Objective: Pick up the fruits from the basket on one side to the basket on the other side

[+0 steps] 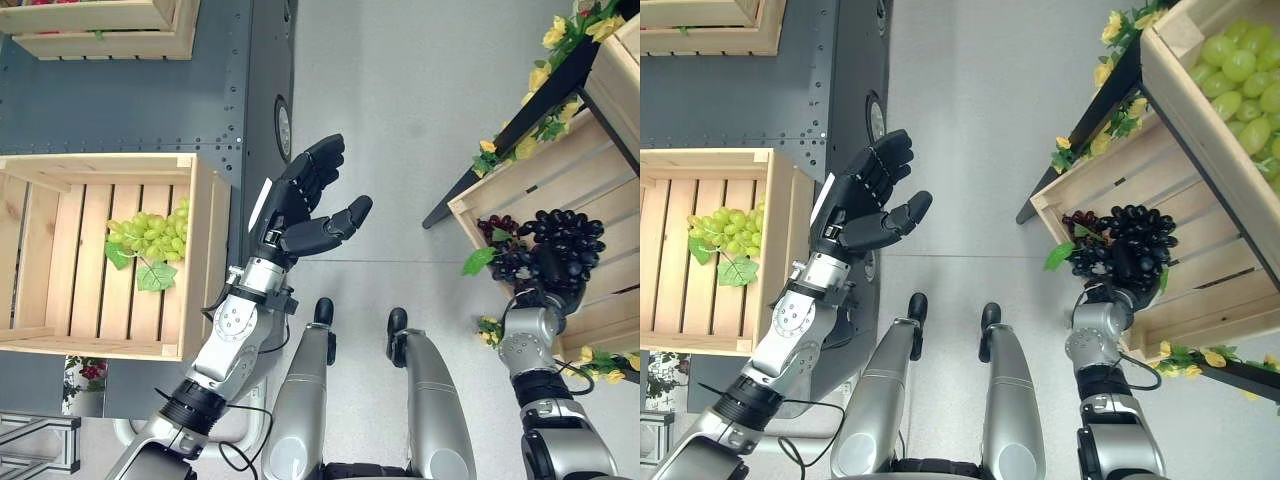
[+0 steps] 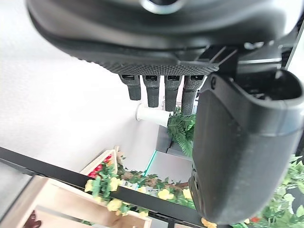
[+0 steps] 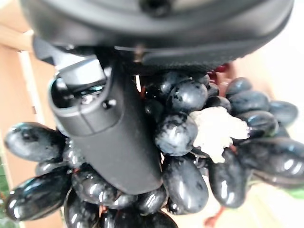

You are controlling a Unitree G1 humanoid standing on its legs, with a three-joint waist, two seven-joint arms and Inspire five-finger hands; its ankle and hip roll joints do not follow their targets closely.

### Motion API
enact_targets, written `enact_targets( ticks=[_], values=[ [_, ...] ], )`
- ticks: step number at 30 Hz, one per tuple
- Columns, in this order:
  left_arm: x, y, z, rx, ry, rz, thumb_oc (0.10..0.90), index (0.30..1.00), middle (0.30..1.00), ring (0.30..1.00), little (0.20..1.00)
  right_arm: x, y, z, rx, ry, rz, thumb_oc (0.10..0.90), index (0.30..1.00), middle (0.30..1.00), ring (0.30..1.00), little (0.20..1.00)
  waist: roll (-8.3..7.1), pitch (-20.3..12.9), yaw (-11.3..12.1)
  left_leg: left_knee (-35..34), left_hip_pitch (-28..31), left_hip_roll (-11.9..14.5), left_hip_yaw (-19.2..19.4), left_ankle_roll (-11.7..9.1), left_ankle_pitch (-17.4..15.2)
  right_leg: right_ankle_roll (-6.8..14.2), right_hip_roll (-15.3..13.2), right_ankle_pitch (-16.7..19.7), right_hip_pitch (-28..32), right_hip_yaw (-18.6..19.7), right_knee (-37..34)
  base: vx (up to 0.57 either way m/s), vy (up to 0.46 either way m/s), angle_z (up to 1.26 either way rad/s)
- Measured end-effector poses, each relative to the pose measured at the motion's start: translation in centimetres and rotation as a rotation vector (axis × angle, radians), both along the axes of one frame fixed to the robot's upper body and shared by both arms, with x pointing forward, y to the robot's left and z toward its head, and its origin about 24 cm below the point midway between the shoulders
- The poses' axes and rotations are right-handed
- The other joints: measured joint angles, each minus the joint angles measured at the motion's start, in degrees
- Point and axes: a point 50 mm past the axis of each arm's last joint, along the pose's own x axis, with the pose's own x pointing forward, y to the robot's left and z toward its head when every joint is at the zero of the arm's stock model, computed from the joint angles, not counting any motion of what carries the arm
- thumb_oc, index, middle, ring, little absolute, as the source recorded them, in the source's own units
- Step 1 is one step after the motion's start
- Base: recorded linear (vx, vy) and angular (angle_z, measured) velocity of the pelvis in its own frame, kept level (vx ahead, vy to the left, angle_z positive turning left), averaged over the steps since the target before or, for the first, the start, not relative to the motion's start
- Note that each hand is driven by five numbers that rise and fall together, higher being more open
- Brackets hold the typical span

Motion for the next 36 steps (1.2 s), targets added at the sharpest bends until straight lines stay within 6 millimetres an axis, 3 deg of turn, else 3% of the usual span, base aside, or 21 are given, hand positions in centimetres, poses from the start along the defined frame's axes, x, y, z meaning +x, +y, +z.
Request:
enact_targets(
  ticks=[8, 15, 16, 17, 30, 36],
  values=[
    [0.1, 0.1, -0.1, 0.001, 0.023, -0.005, 0.800, 0.900, 0.900, 0.900, 0.900, -0.2, -2.3, 1.9, -0.060, 0.020, -0.140, 0.400, 0.300, 0.300, 0.300, 0.300, -0.08, 0.04, 0.37, -0.32, -0.24, -0.03, -0.11, 0.27, -0.16, 0.11, 0.00, 0.04, 0.17, -0.26, -0.91, 0.00, -0.012, 0.00],
    [0.1, 0.4, 0.0, 0.021, 0.024, -0.009, 0.800, 0.900, 0.900, 0.900, 0.900, -0.8, -3.9, 2.0, -0.050, 0.027, -0.223, 0.400, 0.300, 0.300, 0.300, 0.300, -0.12, 0.06, 0.63, -0.29, -0.16, -0.04, -0.36, 0.63, -0.22, 0.20, 0.03, 0.14, 0.83, -0.52, -1.70, 0.00, 0.000, 0.00],
    [0.2, 0.3, 0.0, 0.022, 0.022, -0.013, 0.800, 0.900, 0.900, 0.900, 0.900, -1.1, -4.4, 2.0, -0.062, 0.042, -0.239, 0.471, 0.406, 0.406, 0.406, 0.406, -0.12, 0.06, 0.98, -0.33, -0.20, -0.04, -0.35, 0.70, -0.26, 0.33, 0.04, 0.22, 0.86, -0.52, -1.92, 0.00, 0.000, 0.00],
    [0.2, 0.3, 0.0, 0.022, 0.022, -0.013, 0.800, 0.900, 0.900, 0.900, 0.900, -1.1, -4.6, 2.0, -0.066, 0.045, -0.243, 0.800, 0.900, 0.900, 0.900, 0.900, -0.12, 0.06, 1.03, -0.33, -0.23, -0.04, -0.36, 0.70, -0.26, 0.37, 0.05, 0.24, 0.87, -0.52, -1.98, 0.00, 0.000, 0.00],
    [0.2, 0.4, 0.1, 0.013, 0.027, -0.013, 0.800, 0.900, 0.900, 0.900, 0.900, -1.5, -5.5, 2.5, -0.100, 0.060, -0.263, 0.800, 0.900, 0.900, 0.900, 0.900, -0.23, 0.07, 1.06, -1.28, -0.73, -0.13, -0.52, 0.81, -0.27, 0.66, -0.05, 0.41, 0.75, -0.80, -3.33, 0.01, -0.003, 0.00],
    [0.4, 0.3, 0.5, 0.013, 0.011, -0.017, 0.800, 0.900, 0.900, 0.900, 0.900, -1.4, -6.2, 3.2, -0.300, 0.282, -0.245, 0.800, 0.900, 0.900, 0.900, 0.900, -0.23, 0.07, 1.06, -1.42, -1.16, -0.42, -1.23, 0.62, -0.17, 0.50, -0.45, 0.33, 0.60, -1.68, -3.26, 0.00, 0.007, 0.07]
  ],
)
